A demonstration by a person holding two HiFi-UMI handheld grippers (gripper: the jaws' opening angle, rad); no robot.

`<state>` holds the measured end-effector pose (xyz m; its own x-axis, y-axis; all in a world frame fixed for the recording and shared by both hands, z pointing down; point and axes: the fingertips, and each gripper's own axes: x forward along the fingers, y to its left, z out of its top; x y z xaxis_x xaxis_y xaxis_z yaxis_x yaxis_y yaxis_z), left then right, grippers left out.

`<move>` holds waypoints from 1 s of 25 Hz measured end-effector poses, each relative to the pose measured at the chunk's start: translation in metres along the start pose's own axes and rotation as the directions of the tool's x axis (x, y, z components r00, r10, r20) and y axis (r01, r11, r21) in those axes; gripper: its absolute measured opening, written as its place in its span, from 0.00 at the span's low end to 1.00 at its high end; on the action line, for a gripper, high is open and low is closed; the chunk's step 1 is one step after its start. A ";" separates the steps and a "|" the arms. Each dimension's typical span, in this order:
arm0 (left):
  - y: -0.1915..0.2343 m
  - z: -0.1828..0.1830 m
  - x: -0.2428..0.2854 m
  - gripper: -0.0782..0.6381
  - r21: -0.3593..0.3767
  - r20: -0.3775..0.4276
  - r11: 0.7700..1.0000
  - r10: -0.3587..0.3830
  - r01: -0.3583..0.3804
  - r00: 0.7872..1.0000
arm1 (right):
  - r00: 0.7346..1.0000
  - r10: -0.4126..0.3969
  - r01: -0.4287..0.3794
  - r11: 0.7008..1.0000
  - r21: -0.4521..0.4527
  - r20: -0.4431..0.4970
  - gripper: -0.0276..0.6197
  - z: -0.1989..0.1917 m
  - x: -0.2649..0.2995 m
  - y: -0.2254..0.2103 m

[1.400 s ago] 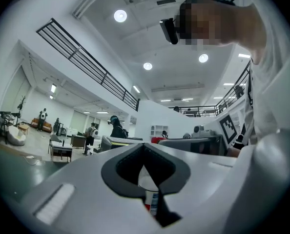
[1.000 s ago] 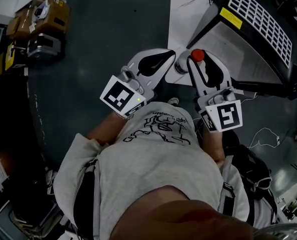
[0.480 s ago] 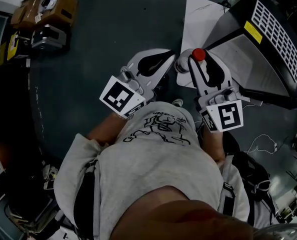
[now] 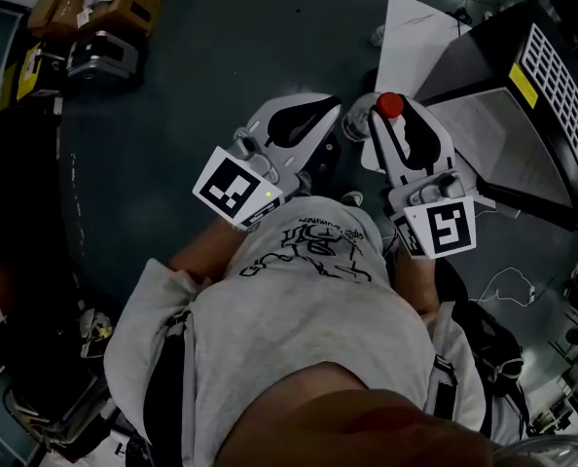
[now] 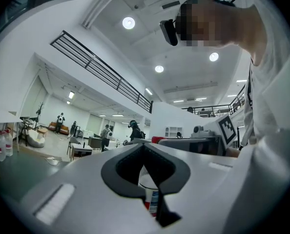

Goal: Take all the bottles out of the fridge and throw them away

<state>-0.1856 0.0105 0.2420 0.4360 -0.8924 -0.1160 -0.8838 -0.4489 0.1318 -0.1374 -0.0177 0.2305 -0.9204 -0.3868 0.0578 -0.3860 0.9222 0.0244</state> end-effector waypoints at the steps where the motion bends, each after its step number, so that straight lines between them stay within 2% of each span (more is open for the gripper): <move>1: 0.003 0.000 -0.002 0.12 0.000 -0.001 1.000 0.004 -0.004 1.000 | 1.000 0.003 -0.003 1.000 -0.002 -0.001 0.26 0.000 0.003 0.002; 19: 0.011 -0.005 0.006 0.12 -0.013 -0.010 0.998 0.061 -0.061 0.998 | 0.997 0.078 -0.078 0.997 -0.012 -0.019 0.26 0.001 0.016 -0.002; 25: 0.012 -0.019 0.005 0.12 -0.025 -0.029 0.996 0.084 -0.085 0.996 | 0.996 0.089 -0.088 0.996 0.013 -0.028 0.26 -0.014 0.016 -0.003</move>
<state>-0.1904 -0.0002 0.2619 0.3649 -0.9280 -0.0755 -0.9132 -0.3726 0.1653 -0.1504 -0.0265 0.2449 -0.9488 -0.3035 0.0874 -0.3042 0.9526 0.0060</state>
